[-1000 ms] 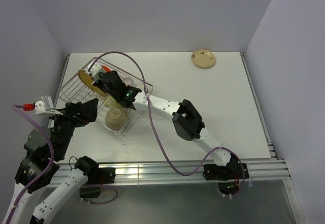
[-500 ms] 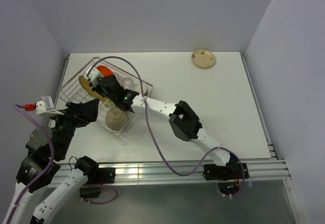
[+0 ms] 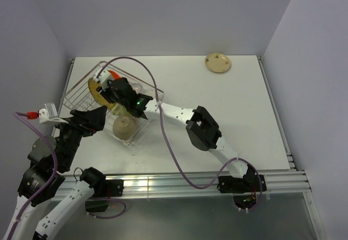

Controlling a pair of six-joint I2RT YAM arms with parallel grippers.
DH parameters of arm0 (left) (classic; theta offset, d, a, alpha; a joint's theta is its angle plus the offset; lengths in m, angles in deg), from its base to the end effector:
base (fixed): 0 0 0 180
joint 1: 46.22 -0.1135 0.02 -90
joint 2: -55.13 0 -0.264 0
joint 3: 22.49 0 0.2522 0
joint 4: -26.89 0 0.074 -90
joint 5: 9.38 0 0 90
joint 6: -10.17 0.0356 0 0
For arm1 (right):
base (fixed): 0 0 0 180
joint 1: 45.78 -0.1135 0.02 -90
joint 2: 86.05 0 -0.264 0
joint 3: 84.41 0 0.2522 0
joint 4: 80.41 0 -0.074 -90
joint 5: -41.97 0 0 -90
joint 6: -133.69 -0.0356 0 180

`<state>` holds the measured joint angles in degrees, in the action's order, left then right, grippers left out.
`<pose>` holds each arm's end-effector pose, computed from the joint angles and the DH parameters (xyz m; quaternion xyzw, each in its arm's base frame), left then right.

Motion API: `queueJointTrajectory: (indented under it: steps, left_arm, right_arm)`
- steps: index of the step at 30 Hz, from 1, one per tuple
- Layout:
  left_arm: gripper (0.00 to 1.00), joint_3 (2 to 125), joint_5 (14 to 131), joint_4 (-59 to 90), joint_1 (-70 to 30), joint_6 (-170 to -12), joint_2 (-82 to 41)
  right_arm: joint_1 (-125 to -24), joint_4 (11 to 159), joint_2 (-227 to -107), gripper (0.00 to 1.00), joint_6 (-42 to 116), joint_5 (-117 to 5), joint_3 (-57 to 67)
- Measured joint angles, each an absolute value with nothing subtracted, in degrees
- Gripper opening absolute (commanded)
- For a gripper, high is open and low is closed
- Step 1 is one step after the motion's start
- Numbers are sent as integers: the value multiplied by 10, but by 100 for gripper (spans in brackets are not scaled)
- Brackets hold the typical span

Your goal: Load the mixed dishes into the dish rack

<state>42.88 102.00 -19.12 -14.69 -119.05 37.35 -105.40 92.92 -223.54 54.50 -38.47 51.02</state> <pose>0.0458 -0.0129 0.3833 -0.1786 0.6747 -0.3023 0.6492 0.2956 0.4926 0.2663 -0.3917 0.6491 0.2106 0.6171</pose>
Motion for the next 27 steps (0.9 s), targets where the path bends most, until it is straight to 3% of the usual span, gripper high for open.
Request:
queueJointTrajectory:
  steps: [8, 12, 16, 19, 27]
  left_arm:
    - [99, 405, 988, -137, -147, -1204, 351]
    - [99, 372, 960, -95, -147, -1218, 319]
    - [99, 336, 924, -50, -147, -1238, 275]
    - [99, 316, 899, -20, -147, -1250, 239]
    - [99, 307, 856, 61, -147, -1272, 163]
  right_arm:
    - [-969, 851, -2054, 65, 467, -492, 453]
    - [-869, 811, -1955, 66, 436, -619, 403]
    - [-744, 789, -1910, 62, 397, -760, 322]
    - [-650, 775, -1912, 51, 350, -812, 248]
    - [-451, 725, -1956, 49, 180, -732, 140]
